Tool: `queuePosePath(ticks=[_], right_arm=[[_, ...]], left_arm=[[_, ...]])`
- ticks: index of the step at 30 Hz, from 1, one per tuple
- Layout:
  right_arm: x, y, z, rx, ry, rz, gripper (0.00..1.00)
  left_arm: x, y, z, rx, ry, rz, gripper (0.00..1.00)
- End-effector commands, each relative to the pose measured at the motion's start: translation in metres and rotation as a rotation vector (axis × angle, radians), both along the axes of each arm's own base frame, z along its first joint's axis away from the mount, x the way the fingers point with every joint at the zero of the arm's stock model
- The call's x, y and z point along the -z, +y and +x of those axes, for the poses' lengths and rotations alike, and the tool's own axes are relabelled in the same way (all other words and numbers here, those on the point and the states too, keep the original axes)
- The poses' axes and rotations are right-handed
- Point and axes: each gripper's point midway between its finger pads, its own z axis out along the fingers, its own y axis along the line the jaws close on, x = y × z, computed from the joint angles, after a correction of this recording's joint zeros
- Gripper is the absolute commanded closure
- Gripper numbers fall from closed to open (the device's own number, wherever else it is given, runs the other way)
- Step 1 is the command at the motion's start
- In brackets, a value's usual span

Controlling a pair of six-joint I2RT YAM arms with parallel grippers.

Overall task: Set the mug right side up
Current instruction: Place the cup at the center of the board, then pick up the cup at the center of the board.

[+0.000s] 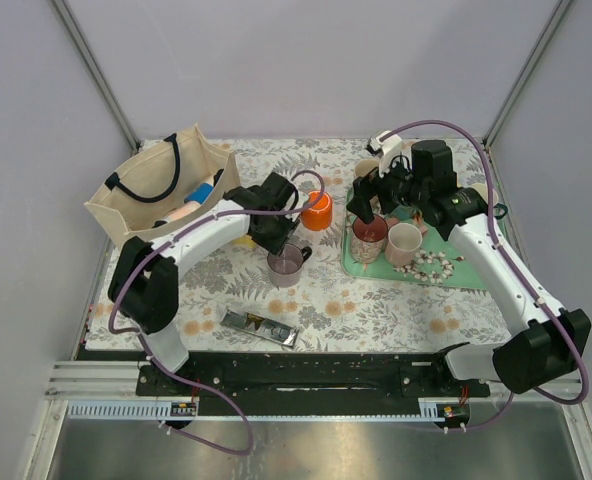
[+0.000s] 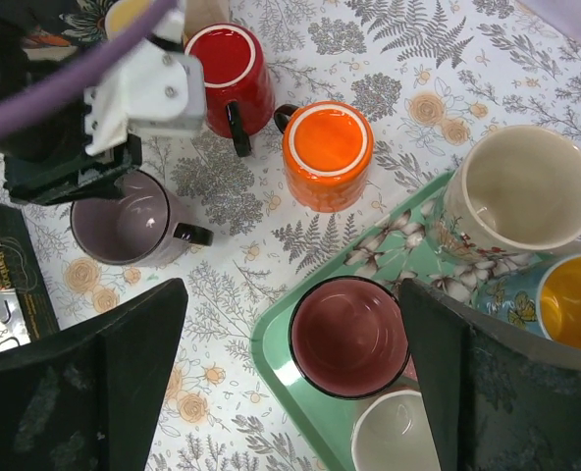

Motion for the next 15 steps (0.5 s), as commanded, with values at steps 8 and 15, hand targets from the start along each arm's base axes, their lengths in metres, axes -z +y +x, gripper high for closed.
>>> queuePosePath(ticks=[8,15], right_arm=[[-0.004,0.029,0.001,-0.084,0.038,0.042,0.06],[0.027,0.09,-0.024,-0.214,0.199,0.0,0.07]], left_arm=[[-0.159,0.047,0.041,-0.144,-0.355,-0.256,0.47],[-0.237,0.101,0.055,-0.095,-0.649,-0.161,0.35]])
